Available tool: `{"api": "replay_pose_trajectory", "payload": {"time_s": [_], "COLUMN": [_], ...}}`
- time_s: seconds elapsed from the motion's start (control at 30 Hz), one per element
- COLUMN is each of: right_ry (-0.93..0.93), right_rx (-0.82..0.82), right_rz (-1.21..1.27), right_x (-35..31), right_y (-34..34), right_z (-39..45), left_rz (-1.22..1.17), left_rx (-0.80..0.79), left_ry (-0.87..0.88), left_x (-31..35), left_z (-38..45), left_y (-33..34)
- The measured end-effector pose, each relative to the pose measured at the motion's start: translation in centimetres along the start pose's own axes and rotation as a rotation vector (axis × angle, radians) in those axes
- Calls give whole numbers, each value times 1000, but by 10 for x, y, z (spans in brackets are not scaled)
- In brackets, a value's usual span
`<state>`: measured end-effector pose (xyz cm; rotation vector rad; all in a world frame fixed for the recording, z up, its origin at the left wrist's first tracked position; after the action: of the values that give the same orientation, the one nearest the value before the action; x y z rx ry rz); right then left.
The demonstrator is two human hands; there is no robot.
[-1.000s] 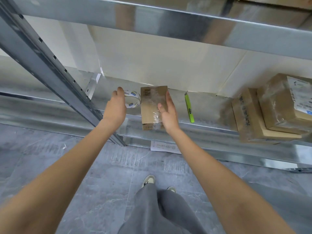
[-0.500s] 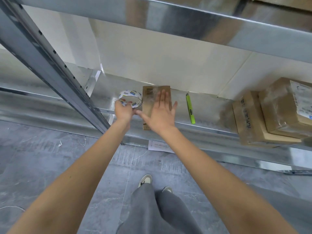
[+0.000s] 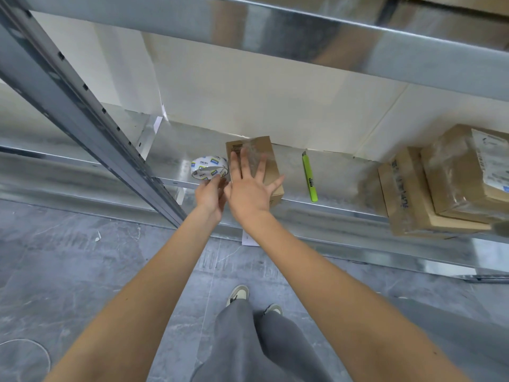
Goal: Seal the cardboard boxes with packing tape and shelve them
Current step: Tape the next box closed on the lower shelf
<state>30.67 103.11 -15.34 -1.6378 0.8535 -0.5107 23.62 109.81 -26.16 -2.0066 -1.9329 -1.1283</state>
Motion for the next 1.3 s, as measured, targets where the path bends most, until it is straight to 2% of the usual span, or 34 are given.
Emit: {"api": "replay_pose_trajectory", "payload": {"time_s": [0.1, 0.23, 0.33, 0.43, 0.53, 0.7, 0.8, 0.9, 1.0, 1.13, 1.3], "right_ry": [-21, -36, -32, -39, 62, 152, 201, 199, 192, 185, 167], "right_rx": [1, 63, 107, 180, 178, 152, 170, 191, 198, 165, 181], "right_rz": [4, 68, 356, 787, 1117, 1290, 1333, 1342, 1312, 1263, 1222], "right_x": [1, 12, 30, 48, 66, 96, 107, 106, 104, 104, 105], "right_y": [0, -14, -25, -32, -19, -2, 3, -1, 0, 6, 6], "right_z": [-3, -6, -5, -3, -2, -2, -1, 2, 1, 3, 3], "left_rz": [-17, 36, 141, 230, 429, 792, 984, 1084, 1058, 1040, 1506], "left_rx": [14, 12, -129, -239, -158, -21, 22, -6, -102, -144, -133], "left_ry": [-103, -66, 56, 229, 305, 461, 575, 687, 812, 958, 1068], "left_x": [-13, -2, 21, 44, 45, 38, 35, 37, 46, 83, 116], "left_z": [0, -10, -22, -35, -43, -56, -62, -65, -75, -88, -89], "left_y": [0, 5, 27, 62, 81, 109, 124, 135, 142, 130, 105]}}
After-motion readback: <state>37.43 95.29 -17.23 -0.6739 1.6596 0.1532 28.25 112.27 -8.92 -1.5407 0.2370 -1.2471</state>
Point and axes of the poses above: each hand's wrist, its own z-axis towards the middle knuckle, its own y-axis out of the palm, x = y × z, the point moved 10 cm from there along z, towards the middle knuckle, and after that the axes turned 5 degrees about -z, right-handed, at the moved point
